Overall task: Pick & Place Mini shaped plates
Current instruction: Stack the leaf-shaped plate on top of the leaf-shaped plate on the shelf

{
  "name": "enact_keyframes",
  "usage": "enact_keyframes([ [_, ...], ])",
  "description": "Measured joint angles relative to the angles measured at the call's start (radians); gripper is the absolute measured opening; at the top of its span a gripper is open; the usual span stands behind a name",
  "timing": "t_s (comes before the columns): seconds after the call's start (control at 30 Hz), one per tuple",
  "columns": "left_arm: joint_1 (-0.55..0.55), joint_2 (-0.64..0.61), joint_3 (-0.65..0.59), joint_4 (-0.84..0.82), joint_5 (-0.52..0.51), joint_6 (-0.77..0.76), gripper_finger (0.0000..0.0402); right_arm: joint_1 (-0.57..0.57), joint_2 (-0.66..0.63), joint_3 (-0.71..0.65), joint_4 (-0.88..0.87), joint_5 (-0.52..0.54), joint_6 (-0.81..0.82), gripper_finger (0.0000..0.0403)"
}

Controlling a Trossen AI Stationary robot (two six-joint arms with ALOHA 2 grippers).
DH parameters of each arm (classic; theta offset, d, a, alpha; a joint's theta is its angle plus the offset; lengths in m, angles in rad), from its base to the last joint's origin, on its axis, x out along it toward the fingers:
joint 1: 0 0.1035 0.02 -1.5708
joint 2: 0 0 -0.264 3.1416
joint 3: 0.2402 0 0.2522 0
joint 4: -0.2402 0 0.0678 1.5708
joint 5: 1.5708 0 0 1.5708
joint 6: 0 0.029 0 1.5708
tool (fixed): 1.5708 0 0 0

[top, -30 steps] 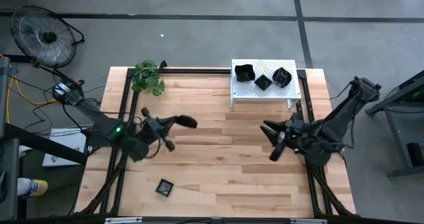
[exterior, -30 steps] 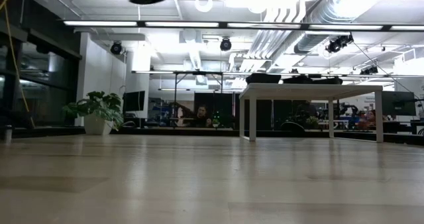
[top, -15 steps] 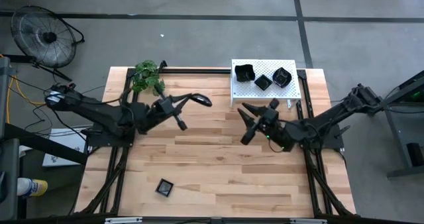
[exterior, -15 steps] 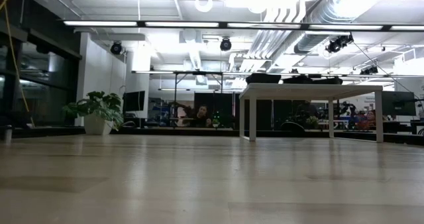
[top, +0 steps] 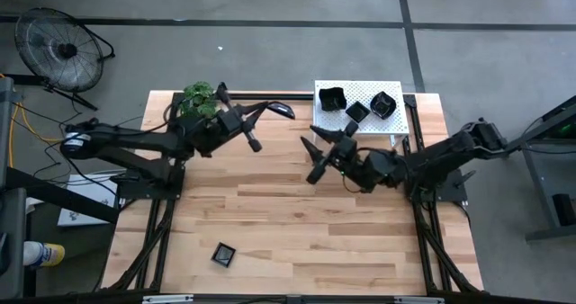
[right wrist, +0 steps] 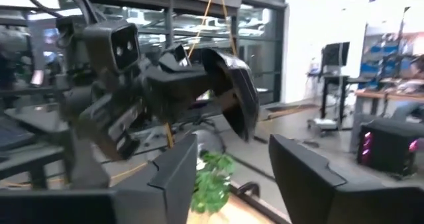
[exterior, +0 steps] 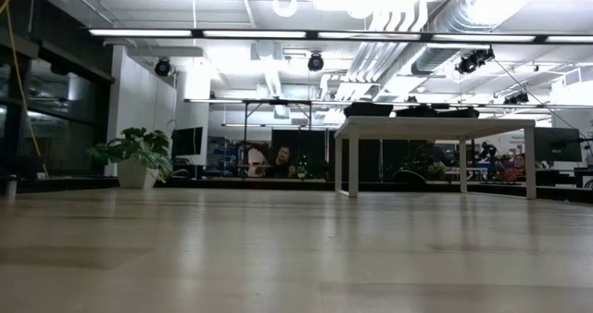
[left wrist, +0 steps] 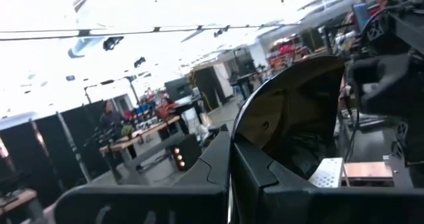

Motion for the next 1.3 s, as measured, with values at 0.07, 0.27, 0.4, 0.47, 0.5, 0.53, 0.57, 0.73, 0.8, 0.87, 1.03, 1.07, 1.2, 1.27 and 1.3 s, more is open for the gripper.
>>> enact_keyframes([
  [0.07,0.024,0.016,0.0,0.023,0.036,-0.005,0.0,-0.018,0.024,0.034,0.001,0.001,-0.031,0.0195],
  [0.27,0.058,0.043,0.0,0.091,0.077,-0.008,0.0,-0.059,0.09,0.125,0.0,0.036,-0.045,0.022],
  [0.4,0.062,0.046,0.0,0.111,0.102,-0.006,0.0,-0.081,0.124,0.164,-0.001,0.064,-0.07,0.0217],
  [0.47,0.062,0.046,0.0,0.111,0.102,-0.003,0.0,-0.092,0.135,0.175,0.0,0.054,-0.07,0.0212],
  [0.5,0.062,0.046,0.0,0.109,0.102,-0.001,0.0,-0.095,0.139,0.179,-0.001,0.051,-0.07,0.0209],
  [0.53,0.062,0.046,0.0,0.11,0.101,-0.001,0.0,-0.097,0.142,0.184,-0.001,0.051,-0.07,0.0205],
  [0.57,0.062,0.046,0.0,0.111,0.101,0.0,0.0,-0.098,0.145,0.188,0.0,0.052,-0.069,0.0201],
  [0.73,0.062,0.046,0.0,0.108,0.105,0.0,0.0,-0.098,0.146,0.192,0.0,0.09,-0.064,0.0167],
  [0.8,0.062,0.046,0.0,0.102,0.105,0.0,0.0,-0.098,0.146,0.192,-0.001,0.105,-0.064,0.0149],
  [0.87,0.062,0.046,0.0,0.095,0.105,0.0,0.0,-0.098,0.146,0.192,-0.001,0.105,-0.063,0.0131],
  [1.03,0.062,0.046,0.0,0.088,0.114,0.0,0.0,-0.098,0.146,0.192,0.0,0.098,-0.06,0.0092],
  [1.07,0.062,0.046,0.0,0.088,0.126,0.0,0.0,-0.098,0.146,0.192,0.001,0.096,-0.06,0.0086],
  [1.2,0.062,0.046,0.0,0.089,0.136,0.0,0.0,-0.098,0.146,0.192,0.003,0.076,-0.059,0.0065],
  [1.27,0.062,0.045,0.0,0.089,0.137,0.0,0.0,-0.098,0.146,0.192,0.003,0.076,-0.059,0.0055],
  [1.3,0.062,0.045,0.0,0.088,0.137,0.0,0.0,-0.098,0.146,0.192,0.003,0.077,-0.059,0.0049],
])
